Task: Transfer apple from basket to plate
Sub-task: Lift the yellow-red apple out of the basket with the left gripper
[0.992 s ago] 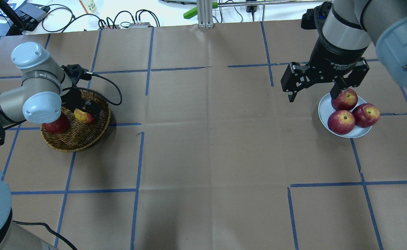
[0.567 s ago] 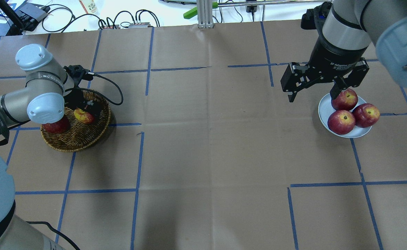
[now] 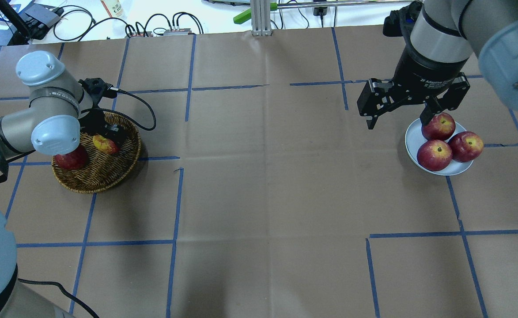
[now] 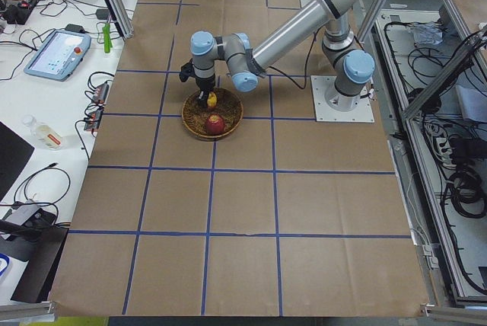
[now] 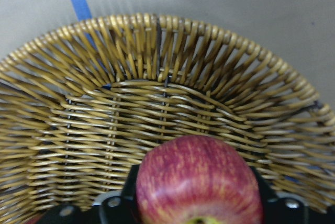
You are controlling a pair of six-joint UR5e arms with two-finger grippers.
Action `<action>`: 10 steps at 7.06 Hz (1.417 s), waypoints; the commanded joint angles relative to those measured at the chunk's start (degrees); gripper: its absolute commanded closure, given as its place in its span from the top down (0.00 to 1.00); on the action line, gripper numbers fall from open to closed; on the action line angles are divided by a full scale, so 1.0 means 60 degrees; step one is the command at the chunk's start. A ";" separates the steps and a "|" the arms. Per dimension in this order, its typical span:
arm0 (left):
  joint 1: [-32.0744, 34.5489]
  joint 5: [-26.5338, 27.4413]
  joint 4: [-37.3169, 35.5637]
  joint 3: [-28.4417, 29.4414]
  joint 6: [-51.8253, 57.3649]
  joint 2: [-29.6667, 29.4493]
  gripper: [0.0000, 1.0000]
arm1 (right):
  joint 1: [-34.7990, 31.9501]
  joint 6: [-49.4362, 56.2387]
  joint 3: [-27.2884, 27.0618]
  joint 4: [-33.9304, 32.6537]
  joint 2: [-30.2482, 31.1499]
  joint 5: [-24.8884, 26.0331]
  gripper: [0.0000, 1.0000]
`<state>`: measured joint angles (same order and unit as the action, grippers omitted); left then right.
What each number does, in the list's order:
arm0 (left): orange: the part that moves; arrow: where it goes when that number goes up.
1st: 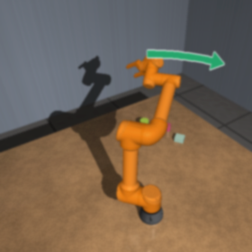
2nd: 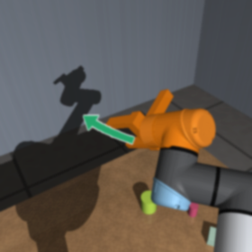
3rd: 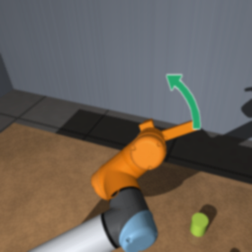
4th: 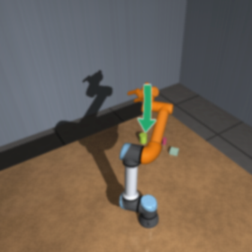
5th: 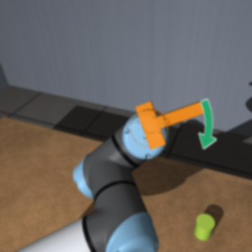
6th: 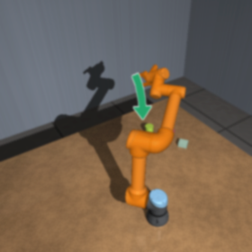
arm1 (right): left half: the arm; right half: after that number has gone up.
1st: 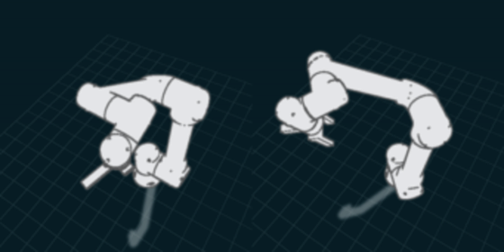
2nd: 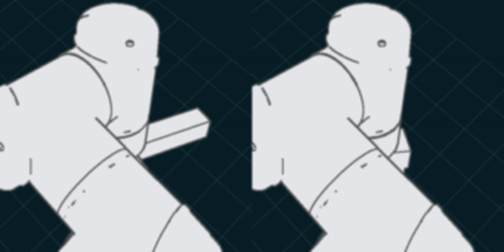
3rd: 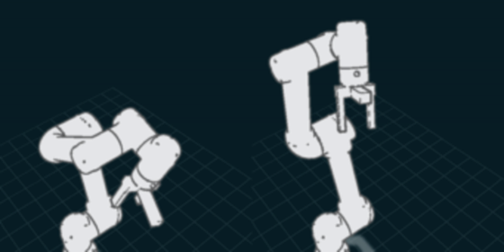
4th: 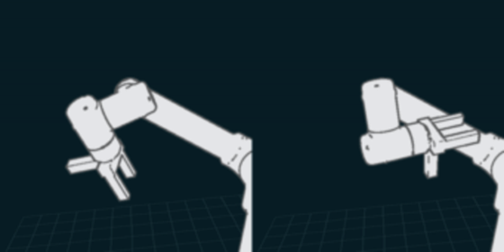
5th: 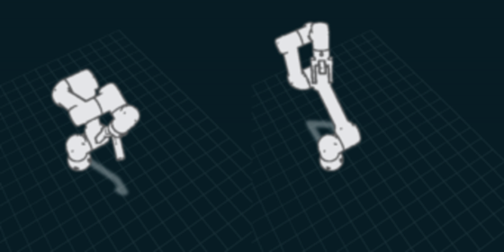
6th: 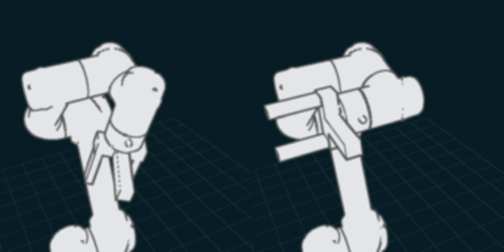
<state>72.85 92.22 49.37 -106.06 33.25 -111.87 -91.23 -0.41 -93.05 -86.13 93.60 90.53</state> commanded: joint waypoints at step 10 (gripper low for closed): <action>0.6006 -0.0458 0.1590 0.2280 -0.8265 -0.0966 0.65 | 0.0000 -0.0005 -0.0018 0.0000 0.0000 0.0000 1.00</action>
<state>107.04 89.39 60.85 -92.95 -14.59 -115.39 -91.23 -0.44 -93.11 -86.13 93.60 90.53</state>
